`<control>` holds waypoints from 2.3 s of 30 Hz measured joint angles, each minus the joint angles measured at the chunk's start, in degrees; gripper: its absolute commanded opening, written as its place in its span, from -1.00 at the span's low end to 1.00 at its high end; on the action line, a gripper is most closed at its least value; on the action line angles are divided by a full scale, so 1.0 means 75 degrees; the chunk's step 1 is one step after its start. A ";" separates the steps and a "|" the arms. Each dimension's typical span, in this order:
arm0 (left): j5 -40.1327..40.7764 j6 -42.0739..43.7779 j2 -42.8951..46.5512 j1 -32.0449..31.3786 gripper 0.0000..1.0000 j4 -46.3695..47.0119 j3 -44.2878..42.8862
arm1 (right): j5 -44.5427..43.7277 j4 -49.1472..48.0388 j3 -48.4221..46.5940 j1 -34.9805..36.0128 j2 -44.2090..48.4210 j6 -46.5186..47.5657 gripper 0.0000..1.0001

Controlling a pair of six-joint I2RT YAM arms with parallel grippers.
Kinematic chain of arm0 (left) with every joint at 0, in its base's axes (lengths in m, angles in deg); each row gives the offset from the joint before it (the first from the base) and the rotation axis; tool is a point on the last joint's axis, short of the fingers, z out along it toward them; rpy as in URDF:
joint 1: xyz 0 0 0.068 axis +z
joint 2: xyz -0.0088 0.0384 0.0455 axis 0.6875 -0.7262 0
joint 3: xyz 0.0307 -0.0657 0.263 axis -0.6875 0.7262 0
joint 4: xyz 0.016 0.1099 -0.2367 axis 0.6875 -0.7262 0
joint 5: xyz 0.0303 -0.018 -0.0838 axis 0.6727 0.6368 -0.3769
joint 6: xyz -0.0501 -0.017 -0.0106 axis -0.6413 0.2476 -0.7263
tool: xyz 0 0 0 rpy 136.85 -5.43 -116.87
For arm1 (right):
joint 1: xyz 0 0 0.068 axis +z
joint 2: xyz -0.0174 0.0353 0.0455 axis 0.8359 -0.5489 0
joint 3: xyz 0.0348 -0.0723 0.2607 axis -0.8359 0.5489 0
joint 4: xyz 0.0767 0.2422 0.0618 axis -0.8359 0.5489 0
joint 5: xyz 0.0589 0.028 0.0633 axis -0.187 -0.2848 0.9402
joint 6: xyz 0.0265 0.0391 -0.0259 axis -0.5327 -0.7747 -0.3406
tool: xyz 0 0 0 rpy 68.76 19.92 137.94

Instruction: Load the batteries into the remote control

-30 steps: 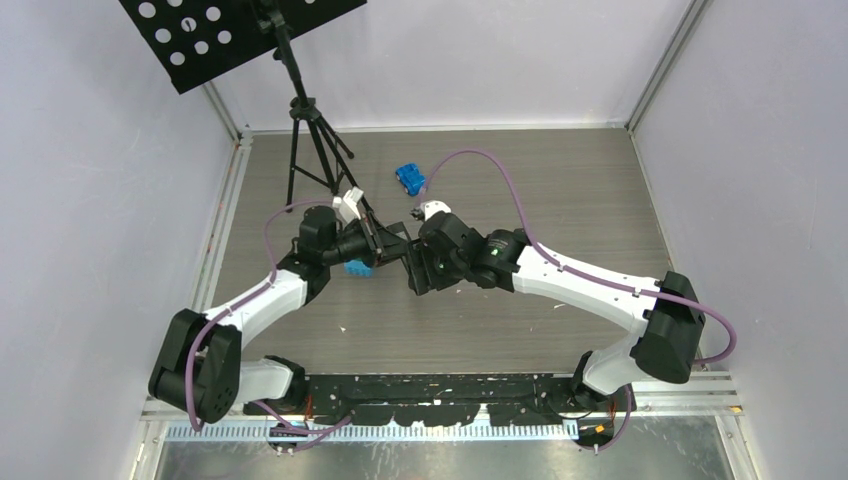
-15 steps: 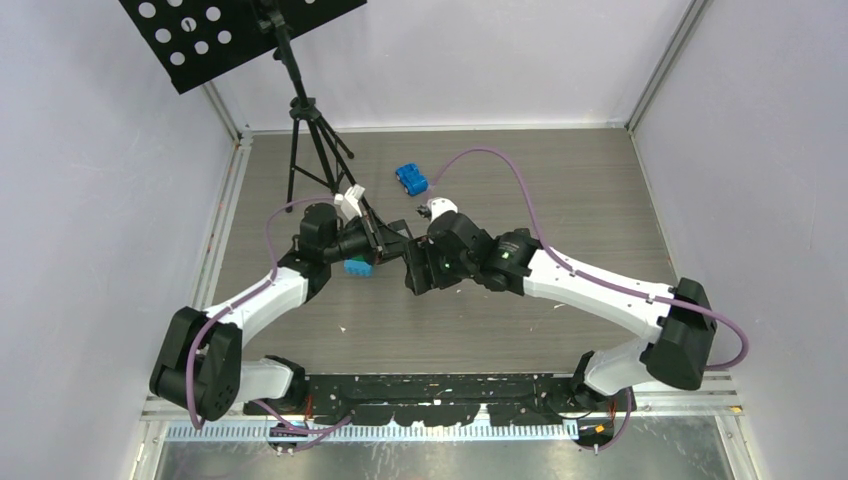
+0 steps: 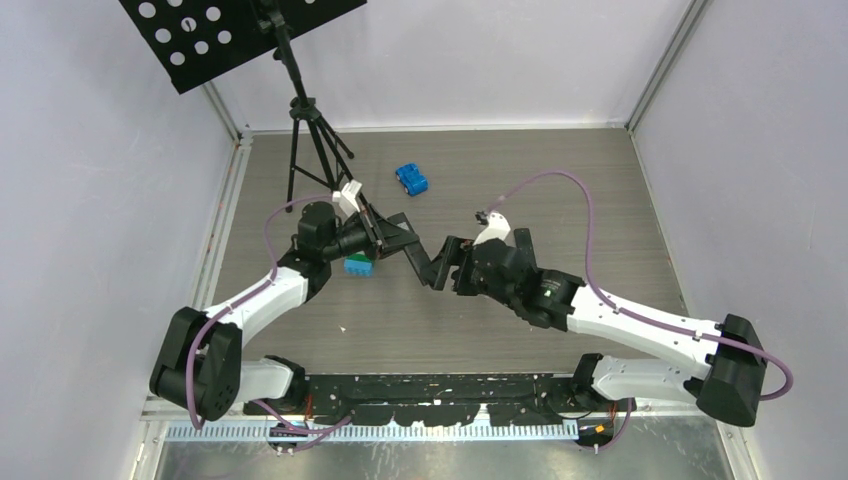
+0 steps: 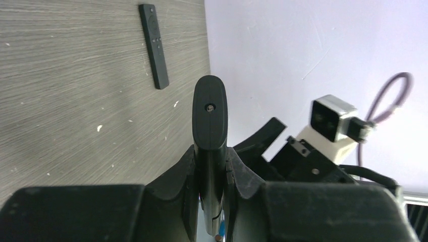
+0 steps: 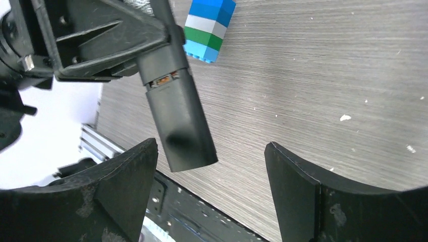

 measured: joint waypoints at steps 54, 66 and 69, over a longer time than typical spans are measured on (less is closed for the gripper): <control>0.2503 -0.2159 0.0583 -0.0790 -1.00 0.3060 0.0638 | 0.2203 -0.7606 0.2148 -0.1215 -0.0845 -0.3226 -0.43; 0.0915 -0.0898 0.0571 -0.1498 -1.00 0.2250 0.0017 | 0.3095 -0.6857 0.2474 -0.1480 0.0274 -0.1874 0.65; 0.0367 -0.0586 0.0568 -0.1626 -1.00 0.1929 -0.0248 | 0.3739 -0.6502 0.2468 -0.1542 0.0851 -0.1288 0.70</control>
